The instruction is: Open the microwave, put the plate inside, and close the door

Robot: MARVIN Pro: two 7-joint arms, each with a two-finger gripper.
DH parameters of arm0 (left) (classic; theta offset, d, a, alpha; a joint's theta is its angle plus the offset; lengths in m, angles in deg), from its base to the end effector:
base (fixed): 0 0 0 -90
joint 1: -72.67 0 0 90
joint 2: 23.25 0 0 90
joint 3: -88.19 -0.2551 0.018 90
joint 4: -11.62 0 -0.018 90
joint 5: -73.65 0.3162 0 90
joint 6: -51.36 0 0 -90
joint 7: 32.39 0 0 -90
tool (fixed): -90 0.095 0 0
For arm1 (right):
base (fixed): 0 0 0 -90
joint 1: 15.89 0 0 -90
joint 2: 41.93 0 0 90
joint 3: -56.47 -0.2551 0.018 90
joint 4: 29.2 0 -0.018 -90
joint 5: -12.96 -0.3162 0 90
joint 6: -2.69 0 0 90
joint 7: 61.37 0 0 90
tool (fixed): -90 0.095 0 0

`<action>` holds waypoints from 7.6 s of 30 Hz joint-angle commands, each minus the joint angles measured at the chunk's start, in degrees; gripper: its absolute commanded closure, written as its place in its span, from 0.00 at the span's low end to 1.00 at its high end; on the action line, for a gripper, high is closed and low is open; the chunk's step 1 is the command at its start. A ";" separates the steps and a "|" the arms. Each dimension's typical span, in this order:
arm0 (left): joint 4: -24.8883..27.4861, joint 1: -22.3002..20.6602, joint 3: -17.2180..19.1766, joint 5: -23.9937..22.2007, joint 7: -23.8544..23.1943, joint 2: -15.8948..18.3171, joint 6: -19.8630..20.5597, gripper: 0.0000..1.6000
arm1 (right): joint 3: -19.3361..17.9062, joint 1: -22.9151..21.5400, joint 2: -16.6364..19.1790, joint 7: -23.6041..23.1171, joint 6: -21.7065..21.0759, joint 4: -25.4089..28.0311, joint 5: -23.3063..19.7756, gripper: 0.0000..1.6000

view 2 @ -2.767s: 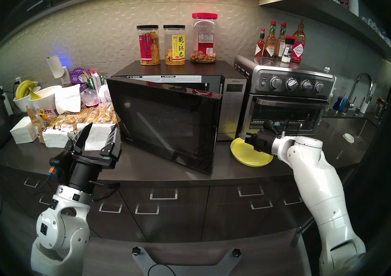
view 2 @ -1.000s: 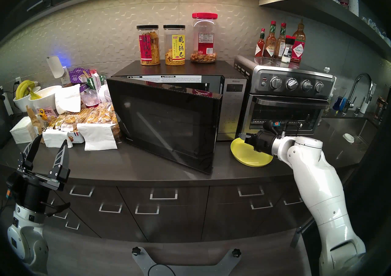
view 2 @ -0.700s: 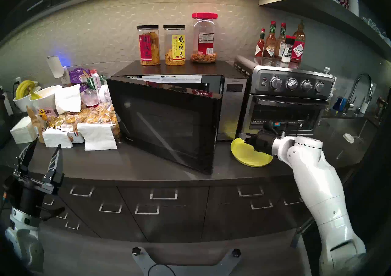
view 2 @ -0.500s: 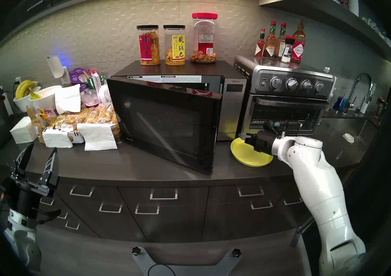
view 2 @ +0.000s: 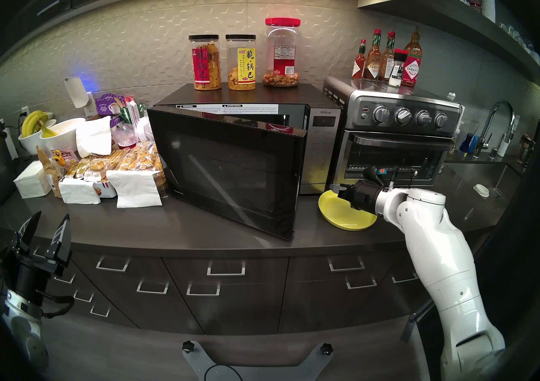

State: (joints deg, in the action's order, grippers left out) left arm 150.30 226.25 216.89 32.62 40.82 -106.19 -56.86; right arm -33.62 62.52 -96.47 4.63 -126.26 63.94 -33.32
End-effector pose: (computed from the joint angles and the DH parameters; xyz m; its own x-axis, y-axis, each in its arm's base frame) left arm 0.1664 0.1570 -0.1520 -0.2179 -0.0084 0.9759 0.0455 -0.9990 0.0016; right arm 0.4450 -0.0985 -0.1652 0.4261 -0.1272 0.8957 0.4354 -0.8390 -0.3263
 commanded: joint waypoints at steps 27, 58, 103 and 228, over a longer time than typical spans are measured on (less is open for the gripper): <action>1.32 -0.19 6.26 1.66 -3.02 5.05 7.13 0.00 | -0.48 -0.78 -0.32 0.19 0.32 0.93 -0.01 0.62; 1.32 -1.72 5.22 -0.45 -4.51 3.10 7.72 0.00 | -0.60 -0.76 -0.46 0.16 0.26 0.97 0.15 0.62; 1.32 -3.15 4.58 1.18 -4.27 2.13 8.44 0.00 | -0.70 -0.75 -0.58 0.10 0.20 0.98 0.31 0.62; 1.32 -5.36 5.01 2.19 -6.61 -0.19 10.32 0.00 | 3.93 8.38 6.49 -25.98 9.82 12.82 3.80 1.00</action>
State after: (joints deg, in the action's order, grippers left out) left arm 150.55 220.95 221.62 34.77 34.12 -106.49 -46.58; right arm -30.65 71.32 -91.73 -17.47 -118.74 77.04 -30.23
